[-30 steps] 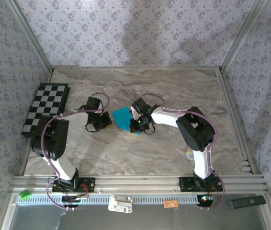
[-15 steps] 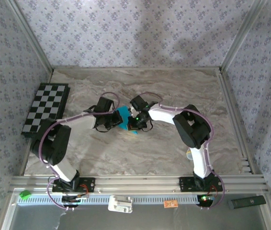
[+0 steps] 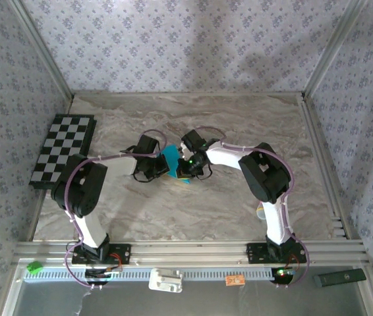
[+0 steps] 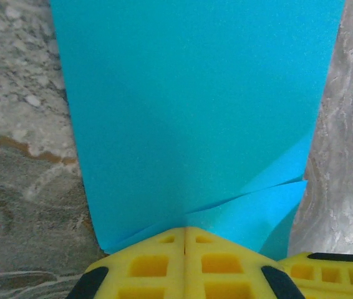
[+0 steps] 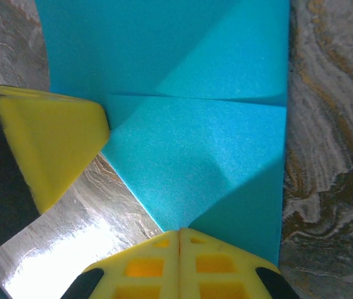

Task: Fold a paper plane with a square sheet of paper (pick it up from the middle)
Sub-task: Third fold the triangle at the center of the table.

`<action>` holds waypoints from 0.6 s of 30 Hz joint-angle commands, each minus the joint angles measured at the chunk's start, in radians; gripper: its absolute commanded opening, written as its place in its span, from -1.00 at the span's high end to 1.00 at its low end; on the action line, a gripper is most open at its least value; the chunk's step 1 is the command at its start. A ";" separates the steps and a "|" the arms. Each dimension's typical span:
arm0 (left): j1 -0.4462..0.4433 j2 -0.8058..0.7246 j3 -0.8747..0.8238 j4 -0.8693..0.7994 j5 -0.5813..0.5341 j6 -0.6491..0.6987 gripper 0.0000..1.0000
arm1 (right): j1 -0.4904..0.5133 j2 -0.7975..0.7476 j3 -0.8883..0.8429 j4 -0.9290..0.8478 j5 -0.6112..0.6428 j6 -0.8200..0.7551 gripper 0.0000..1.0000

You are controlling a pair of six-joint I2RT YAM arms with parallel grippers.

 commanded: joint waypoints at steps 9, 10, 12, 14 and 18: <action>-0.002 0.040 0.009 -0.084 -0.070 0.032 0.98 | -0.009 0.000 0.018 -0.075 -0.026 -0.119 0.86; -0.002 0.042 0.010 -0.089 -0.073 0.037 0.99 | -0.008 -0.002 0.018 -0.076 -0.032 -0.128 0.85; -0.002 0.044 0.019 -0.102 -0.082 0.046 0.99 | -0.008 -0.005 0.022 -0.079 -0.040 -0.145 0.85; -0.002 0.047 0.023 -0.114 -0.090 0.054 0.99 | -0.004 -0.002 0.021 -0.084 -0.034 -0.152 0.85; 0.001 0.053 0.030 -0.129 -0.100 0.060 1.00 | -0.004 0.009 0.012 -0.100 -0.007 -0.161 0.85</action>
